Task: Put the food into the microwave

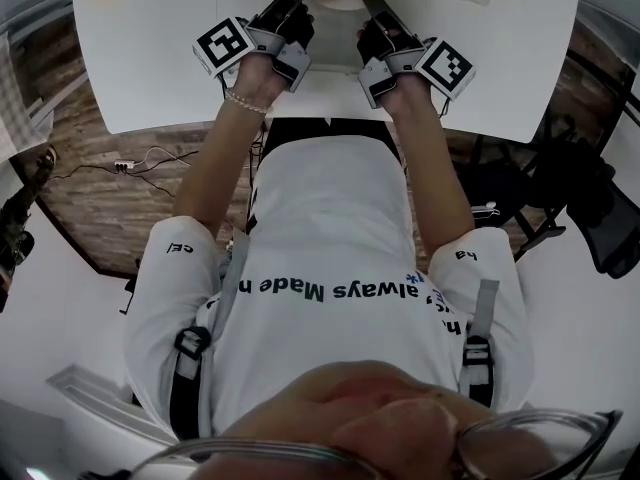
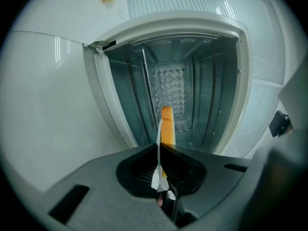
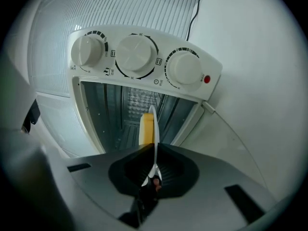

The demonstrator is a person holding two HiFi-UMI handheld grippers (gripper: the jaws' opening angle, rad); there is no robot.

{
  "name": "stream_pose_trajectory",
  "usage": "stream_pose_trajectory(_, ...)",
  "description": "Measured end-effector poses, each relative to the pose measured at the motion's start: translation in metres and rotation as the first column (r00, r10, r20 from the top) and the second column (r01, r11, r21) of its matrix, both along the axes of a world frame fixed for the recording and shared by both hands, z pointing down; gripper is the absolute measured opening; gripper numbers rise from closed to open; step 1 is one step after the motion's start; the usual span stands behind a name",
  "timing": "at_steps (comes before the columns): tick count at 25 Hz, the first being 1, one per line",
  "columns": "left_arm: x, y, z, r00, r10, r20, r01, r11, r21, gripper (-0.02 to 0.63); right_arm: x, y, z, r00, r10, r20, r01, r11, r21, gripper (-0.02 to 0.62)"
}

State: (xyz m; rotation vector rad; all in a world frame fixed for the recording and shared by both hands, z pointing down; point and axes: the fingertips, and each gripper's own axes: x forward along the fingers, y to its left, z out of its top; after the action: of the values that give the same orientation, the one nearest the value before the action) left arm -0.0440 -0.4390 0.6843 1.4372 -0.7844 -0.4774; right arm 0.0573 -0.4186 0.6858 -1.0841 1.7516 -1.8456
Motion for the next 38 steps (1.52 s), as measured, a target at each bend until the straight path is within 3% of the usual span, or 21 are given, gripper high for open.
stream_pose_trajectory(5, 0.007, -0.007, -0.013, 1.000, -0.018, 0.014, 0.017, 0.998, 0.060, 0.026, 0.006, -0.010, -0.003, 1.000, 0.022, 0.012, -0.022, 1.000, 0.000, 0.021)
stream_pose_trajectory(14, 0.004, -0.007, -0.012, 0.999, -0.050, -0.007, 0.050, 0.998, 0.048, 0.028, 0.005, -0.029, 0.008, 0.995, 0.086, 0.050, -0.084, 0.995, -0.048, 0.021)
stream_pose_trajectory(21, 0.009, -0.007, -0.012, 1.000, -0.011, -0.026, 0.013, 0.999, 0.051, 0.028, -0.013, -0.051, 0.004, 0.990, 0.126, 0.069, -0.123, 0.991, -0.050, 0.021)
stream_pose_trajectory(38, 0.009, -0.017, -0.019, 0.997, -0.054, -0.057, 0.057, 0.998, 0.040, 0.014, -0.028, -0.030, -0.012, 0.997, 0.065, 0.042, -0.066, 0.998, 0.021, 0.023)
